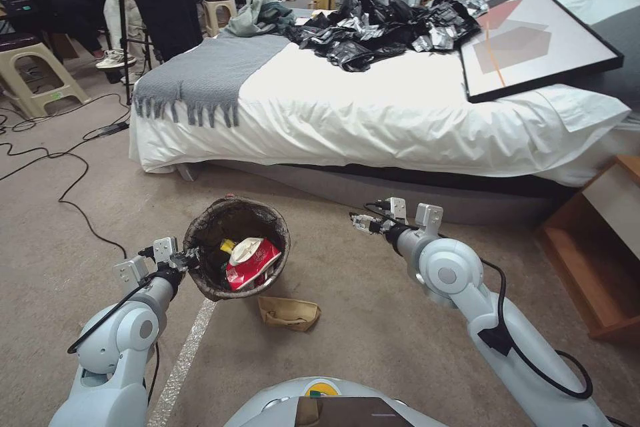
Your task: Pick up the trash bin, then pick up the garbage from the floor and place it into the trash bin.
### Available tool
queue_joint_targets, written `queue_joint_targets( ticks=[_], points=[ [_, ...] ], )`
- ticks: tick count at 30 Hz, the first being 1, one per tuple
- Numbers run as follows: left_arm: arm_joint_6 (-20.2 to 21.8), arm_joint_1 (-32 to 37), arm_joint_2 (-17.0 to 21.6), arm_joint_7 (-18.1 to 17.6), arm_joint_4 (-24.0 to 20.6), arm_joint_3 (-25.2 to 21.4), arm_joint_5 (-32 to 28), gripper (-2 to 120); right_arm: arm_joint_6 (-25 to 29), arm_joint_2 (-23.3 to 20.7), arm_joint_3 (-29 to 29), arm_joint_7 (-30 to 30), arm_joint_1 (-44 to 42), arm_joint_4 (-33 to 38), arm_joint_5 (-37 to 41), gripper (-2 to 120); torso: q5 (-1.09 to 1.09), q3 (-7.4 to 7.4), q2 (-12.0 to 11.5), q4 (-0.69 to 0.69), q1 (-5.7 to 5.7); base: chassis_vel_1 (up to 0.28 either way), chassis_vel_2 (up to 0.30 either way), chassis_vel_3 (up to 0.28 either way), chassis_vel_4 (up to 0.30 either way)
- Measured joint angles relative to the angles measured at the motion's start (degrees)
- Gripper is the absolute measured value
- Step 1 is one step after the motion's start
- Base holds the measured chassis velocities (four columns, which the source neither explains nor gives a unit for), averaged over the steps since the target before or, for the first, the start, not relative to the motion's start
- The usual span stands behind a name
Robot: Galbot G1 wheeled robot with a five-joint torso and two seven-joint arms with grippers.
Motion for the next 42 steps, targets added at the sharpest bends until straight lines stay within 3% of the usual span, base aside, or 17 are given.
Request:
queue_joint_targets(
  ticks=[31,34,36,38,39,41,42],
  points=[
    [0.00,0.38,0.40,0.52,-0.10,0.11,0.76,0,-0.51,-0.62,-1.07,-0.90,-0.80,-0.99,-3.83,100,0.00,0.00,0.00,0.01,0.00,0.070,0.070,0.073,0.070],
    [0.00,0.24,0.35,0.49,0.01,0.16,1.26,0,0.04,-0.87,-1.36,-1.05,-0.99,-1.14,-6.55,100,0.00,0.00,0.00,0.01,0.00,0.055,0.087,0.067,0.051],
    [0.00,0.22,0.34,0.90,0.32,0.20,2.88,0,0.74,-1.62,-2.12,-4.10,-1.44,-2.18,-14.79,100,0.00,0.00,0.00,0.03,0.00,0.030,0.023,0.015,0.023],
    [0.00,0.23,0.35,0.92,0.37,0.22,3.05,0,0.94,-2.03,-2.42,-5.70,-1.68,-2.41,-18.05,100,0.00,0.00,0.00,0.02,0.00,0.000,0.000,0.000,0.000],
    [0.00,0.23,0.35,0.96,0.51,0.27,3.25,0,0.69,-3.11,-3.41,-8.35,-1.96,-2.86,-25.49,100,0.00,0.00,0.00,-0.01,0.00,0.000,0.000,0.000,0.000],
    [0.00,0.23,0.35,1.00,0.59,0.29,3.29,0,-0.68,-4.01,-4.07,-10.19,-2.00,-2.95,-29.21,100,0.00,0.00,0.00,-0.02,0.00,0.000,0.000,0.000,0.000],
    [0.00,0.23,0.35,1.06,0.71,0.38,3.32,0,-3.71,-5.71,-5.29,-13.90,-1.57,-2.95,-32.25,100,0.00,0.00,0.00,-0.03,0.00,0.000,0.000,0.000,0.000]
  ],
)
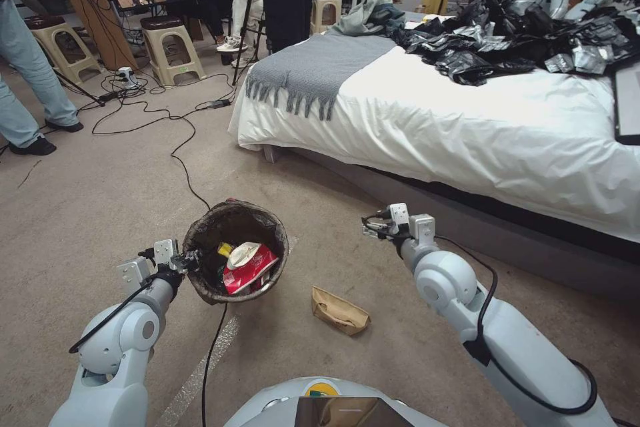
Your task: Pick up the trash bin, then pick up the garbage from the floor and place it into the trash bin.
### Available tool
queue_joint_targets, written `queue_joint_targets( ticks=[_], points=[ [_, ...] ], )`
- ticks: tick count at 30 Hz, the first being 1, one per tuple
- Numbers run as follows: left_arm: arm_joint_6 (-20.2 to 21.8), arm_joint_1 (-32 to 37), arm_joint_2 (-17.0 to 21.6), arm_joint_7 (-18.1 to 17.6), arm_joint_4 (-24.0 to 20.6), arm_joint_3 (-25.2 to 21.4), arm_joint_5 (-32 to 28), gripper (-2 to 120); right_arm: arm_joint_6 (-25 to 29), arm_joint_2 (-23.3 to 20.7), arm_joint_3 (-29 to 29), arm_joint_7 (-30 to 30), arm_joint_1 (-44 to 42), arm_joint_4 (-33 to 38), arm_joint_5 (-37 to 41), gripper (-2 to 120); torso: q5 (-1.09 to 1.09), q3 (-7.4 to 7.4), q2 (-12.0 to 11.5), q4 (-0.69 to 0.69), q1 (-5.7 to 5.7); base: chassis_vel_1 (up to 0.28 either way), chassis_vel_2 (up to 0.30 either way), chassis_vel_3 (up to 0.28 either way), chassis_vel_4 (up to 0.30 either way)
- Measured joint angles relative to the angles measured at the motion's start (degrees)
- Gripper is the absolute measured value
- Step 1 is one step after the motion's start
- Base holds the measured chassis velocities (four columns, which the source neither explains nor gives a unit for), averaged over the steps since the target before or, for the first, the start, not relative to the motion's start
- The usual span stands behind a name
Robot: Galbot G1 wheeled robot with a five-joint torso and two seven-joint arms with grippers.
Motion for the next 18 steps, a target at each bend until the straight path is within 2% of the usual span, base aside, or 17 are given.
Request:
queue_joint_targets(
  ticks=[1,4,5,7,12,18],
  points=[
    [0.00,0.00,0.00,0.00,0.00,0.00,0.00,0,0.00,0.00,0.00,0.00,0.00,0.00,0.00,100,0.00,0.00,0.00,0.00,0.00,0.000,0.000,0.000,0.000],
    [0.00,0.05,-0.19,0.04,0.26,0.38,0.19,0,-1.79,-3.89,-4.24,-9.06,3.24,-2.52,-4.26,100,0.00,0.00,0.00,0.04,0.00,0.000,0.000,0.000,0.000],
    [0.00,0.05,-0.19,0.04,0.26,0.38,0.19,0,-1.79,-3.89,-4.24,-9.06,3.24,-2.52,-4.26,100,0.00,0.00,0.00,0.04,0.00,0.000,0.000,0.000,0.000],
    [0.00,0.13,-0.51,0.03,0.36,0.59,0.44,0,-1.82,-6.23,-8.03,-13.85,5.90,-4.78,-5.66,100,-0.01,0.00,0.00,0.04,0.00,0.000,0.000,0.000,0.000],
    [0.00,0.25,-0.99,0.06,0.70,0.61,0.69,0,-1.97,-7.25,-13.86,-15.79,7.28,-6.54,-2.72,100,0.00,0.00,0.00,0.04,0.00,0.000,0.000,0.000,0.000],
    [0.00,0.08,-1.22,0.11,1.13,0.35,0.71,0,-2.01,-6.18,-23.79,-18.07,7.17,-10.20,-8.42,100,0.00,0.00,0.00,0.03,0.00,0.000,0.000,0.000,0.000]
  ],
)
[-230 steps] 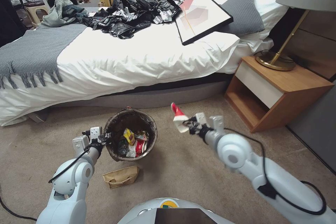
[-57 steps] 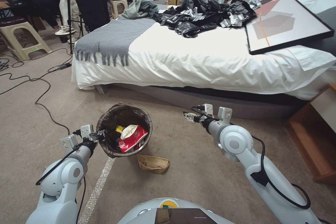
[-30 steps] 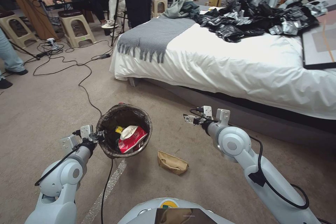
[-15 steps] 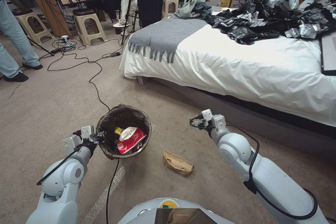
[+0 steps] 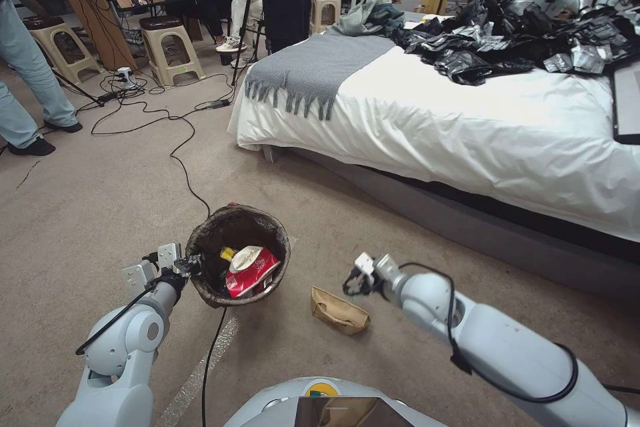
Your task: Pick up the trash bin, then pick up the garbage from the floor and place it into the trash bin.
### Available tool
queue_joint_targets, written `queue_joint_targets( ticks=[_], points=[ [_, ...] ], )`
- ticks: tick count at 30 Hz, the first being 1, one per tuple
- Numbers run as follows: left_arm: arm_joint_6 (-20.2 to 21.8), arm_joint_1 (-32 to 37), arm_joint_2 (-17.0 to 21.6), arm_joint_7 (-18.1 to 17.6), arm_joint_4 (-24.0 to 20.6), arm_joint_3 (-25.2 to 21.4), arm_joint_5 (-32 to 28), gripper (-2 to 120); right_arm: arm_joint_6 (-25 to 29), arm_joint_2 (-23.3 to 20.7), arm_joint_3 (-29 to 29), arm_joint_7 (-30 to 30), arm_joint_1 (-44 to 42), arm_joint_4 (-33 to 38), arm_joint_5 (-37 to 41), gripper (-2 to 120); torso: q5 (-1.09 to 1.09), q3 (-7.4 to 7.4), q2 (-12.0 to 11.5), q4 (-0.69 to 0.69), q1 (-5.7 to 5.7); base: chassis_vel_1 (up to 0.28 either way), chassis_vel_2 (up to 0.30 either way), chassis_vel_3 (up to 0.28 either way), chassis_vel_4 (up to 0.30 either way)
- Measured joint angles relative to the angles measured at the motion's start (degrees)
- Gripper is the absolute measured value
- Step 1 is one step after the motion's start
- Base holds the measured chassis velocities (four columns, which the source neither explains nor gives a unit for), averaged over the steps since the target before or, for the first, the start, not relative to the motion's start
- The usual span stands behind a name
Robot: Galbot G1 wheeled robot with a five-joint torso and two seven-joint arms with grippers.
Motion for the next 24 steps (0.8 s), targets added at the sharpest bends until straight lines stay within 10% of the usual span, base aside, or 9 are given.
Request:
queue_joint_targets(
  ticks=[24],
  points=[
    [0.00,-0.26,-0.69,1.03,0.89,0.25,0.85,0,0.16,6.09,-10.84,1.16,2.71,-5.99,-3.62,100,-0.01,0.00,0.00,0.01,0.00,0.000,0.000,0.000,0.000]
  ],
)
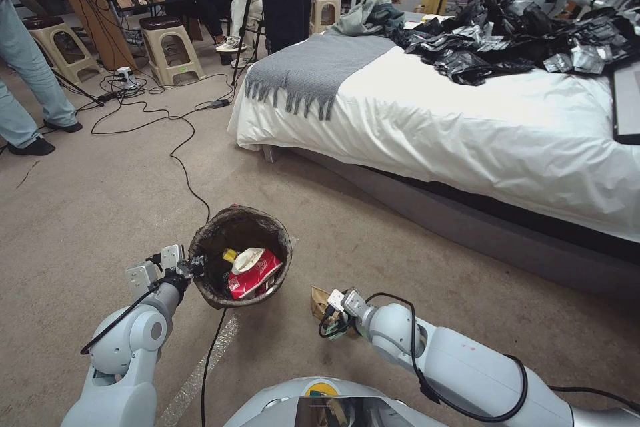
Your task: Pick up the trash bin, then pick up the garbage from the floor and place it into the trash bin.
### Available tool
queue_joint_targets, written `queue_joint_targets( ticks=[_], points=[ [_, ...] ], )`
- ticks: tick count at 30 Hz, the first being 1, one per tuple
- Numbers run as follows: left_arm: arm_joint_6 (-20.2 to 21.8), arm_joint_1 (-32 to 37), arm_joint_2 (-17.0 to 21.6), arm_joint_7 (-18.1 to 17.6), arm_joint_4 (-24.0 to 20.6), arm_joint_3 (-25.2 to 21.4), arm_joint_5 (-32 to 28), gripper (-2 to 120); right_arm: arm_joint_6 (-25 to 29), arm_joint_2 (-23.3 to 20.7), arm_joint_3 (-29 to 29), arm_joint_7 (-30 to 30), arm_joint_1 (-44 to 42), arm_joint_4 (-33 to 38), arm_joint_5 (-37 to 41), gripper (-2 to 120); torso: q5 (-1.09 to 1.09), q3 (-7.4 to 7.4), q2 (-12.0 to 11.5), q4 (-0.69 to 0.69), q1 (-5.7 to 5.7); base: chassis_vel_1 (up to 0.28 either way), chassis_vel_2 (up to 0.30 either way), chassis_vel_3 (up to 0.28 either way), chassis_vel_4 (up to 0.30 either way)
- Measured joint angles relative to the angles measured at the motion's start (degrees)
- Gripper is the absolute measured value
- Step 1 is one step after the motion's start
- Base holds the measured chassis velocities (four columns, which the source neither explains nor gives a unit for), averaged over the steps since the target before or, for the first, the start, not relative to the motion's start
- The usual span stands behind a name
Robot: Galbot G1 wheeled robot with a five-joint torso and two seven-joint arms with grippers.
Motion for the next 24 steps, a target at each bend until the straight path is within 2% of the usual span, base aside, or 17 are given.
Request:
queue_joint_targets(
  ticks=[24],
  points=[
    [0.00,0.02,0.09,0.03,-0.29,-0.23,-0.08,0,2.75,1.33,1.10,-1.31,-1.33,-8.57,-0.17,100,0.00,0.00,0.00,-0.01,0.00,0.000,0.000,0.000,0.000]
  ],
)
